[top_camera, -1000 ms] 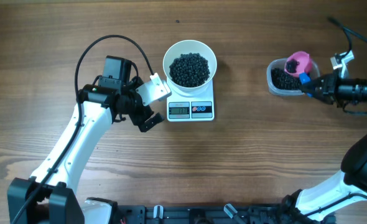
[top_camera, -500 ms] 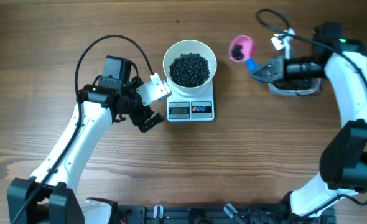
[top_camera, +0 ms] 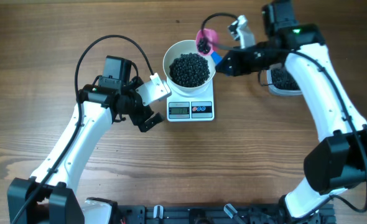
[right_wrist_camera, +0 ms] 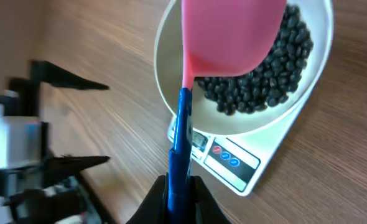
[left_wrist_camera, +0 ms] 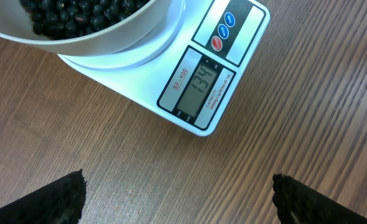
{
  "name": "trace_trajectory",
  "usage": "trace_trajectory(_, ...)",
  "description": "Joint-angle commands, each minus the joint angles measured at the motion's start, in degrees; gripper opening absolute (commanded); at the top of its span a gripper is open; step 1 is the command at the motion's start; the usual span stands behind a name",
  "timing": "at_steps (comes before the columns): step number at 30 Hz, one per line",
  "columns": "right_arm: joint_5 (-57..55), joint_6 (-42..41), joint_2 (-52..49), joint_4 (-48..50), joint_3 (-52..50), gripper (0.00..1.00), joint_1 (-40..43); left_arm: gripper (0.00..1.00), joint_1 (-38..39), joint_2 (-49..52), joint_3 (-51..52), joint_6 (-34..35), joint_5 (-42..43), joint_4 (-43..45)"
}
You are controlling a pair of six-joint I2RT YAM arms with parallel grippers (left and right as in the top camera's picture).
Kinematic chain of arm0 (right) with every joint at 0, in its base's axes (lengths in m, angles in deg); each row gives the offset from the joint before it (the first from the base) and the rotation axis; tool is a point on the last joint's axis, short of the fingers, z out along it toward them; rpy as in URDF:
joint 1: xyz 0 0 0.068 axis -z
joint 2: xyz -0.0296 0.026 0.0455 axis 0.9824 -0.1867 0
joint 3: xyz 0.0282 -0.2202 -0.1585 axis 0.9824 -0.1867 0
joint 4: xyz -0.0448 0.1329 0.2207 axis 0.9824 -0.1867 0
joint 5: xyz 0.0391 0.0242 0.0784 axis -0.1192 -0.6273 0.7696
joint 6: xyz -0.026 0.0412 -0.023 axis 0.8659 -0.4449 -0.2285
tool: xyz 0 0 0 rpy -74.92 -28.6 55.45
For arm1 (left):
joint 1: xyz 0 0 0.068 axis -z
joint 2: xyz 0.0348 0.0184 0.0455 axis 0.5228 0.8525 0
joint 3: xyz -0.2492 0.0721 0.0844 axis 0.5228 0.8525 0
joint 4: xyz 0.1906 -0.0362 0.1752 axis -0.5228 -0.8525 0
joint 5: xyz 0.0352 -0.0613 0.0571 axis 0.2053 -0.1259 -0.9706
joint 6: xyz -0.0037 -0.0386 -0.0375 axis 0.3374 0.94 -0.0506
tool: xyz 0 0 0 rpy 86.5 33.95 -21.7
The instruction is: Scoop item into bowl and weigh 150g on scale
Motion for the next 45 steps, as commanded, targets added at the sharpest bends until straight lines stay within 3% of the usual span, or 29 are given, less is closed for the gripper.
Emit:
trace_trajectory(1,-12.4,-2.5,1.5,0.3,1.3,0.04,-3.9,1.00,-0.2,0.4,-0.2,-0.7,1.3,0.2)
trace_trajectory(18,-33.6,0.7,1.5,0.2,1.3,0.05,-13.6,1.00,-0.2,0.4,-0.2,-0.7,1.3,0.2)
trace_trajectory(25,-33.7,0.7,1.5,0.3,1.3,0.04,-13.8,1.00,-0.2,0.4,-0.2,-0.7,1.3,0.2)
trace_trajectory(37,-10.7,-0.6,1.5,0.3,1.3,0.04,-5.7,1.00,-0.2,0.4,-0.2,-0.7,1.3,0.2)
trace_trajectory(45,-1.8,-0.9,1.5,0.3,1.3,0.04,-0.5,1.00,-0.2,0.4,-0.2,-0.7,1.3,0.2)
